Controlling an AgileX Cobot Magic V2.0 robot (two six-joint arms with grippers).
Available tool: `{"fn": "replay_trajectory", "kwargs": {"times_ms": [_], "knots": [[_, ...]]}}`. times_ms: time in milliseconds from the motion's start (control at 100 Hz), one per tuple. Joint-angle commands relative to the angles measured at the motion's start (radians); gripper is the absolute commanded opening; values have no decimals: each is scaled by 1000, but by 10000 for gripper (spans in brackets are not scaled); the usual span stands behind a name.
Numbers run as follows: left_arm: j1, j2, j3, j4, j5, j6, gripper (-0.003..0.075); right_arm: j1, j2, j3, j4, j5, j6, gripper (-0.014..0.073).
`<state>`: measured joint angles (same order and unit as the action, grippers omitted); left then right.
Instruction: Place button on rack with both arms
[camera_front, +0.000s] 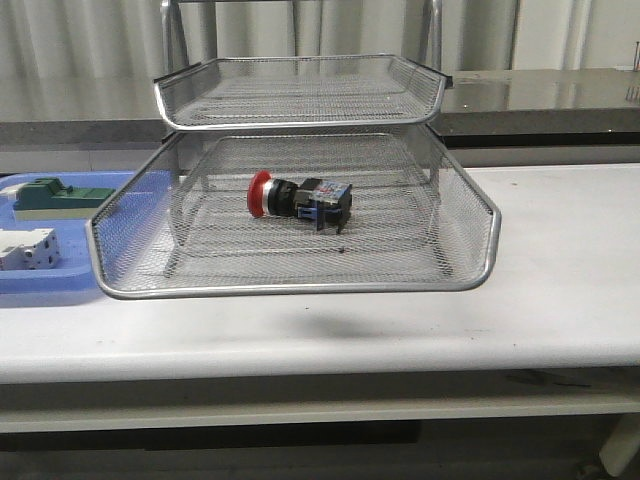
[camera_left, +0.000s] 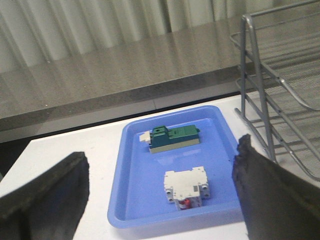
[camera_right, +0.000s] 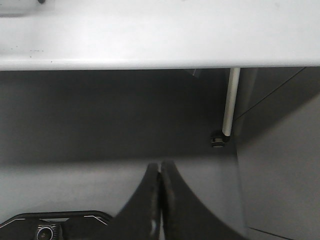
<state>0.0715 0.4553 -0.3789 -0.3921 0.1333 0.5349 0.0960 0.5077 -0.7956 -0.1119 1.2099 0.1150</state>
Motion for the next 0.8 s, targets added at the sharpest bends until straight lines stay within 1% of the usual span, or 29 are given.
{"fn": "replay_trajectory", "kwargs": {"times_ms": [0, 70, 320, 400, 450, 520, 660, 790], "knots": [[-1, 0, 22, -27, -195, -9, 565, -2, 5, -33, -22, -44, -2, -67], [-1, 0, 39, -27, -233, -9, 564, -2, 5, -33, -22, -44, -2, -67], [-1, 0, 39, -30, -233, -11, 564, -2, 5, -33, -22, -44, -2, -67], [-1, 0, 39, -89, -233, -11, 548, -2, 5, -33, -22, -44, -2, -67], [-1, 0, 39, -127, -229, -11, 512, -2, 5, -33, -22, -44, -2, -67], [-1, 0, 39, -132, -224, -11, 448, -2, 5, -33, -22, -44, -2, -67], [-1, 0, 39, -132, -216, -11, 289, -2, 5, -33, -22, -44, -2, -67], [-1, 0, 39, -132, -215, -11, 122, -2, 5, -33, -22, -44, -2, -67]]}}
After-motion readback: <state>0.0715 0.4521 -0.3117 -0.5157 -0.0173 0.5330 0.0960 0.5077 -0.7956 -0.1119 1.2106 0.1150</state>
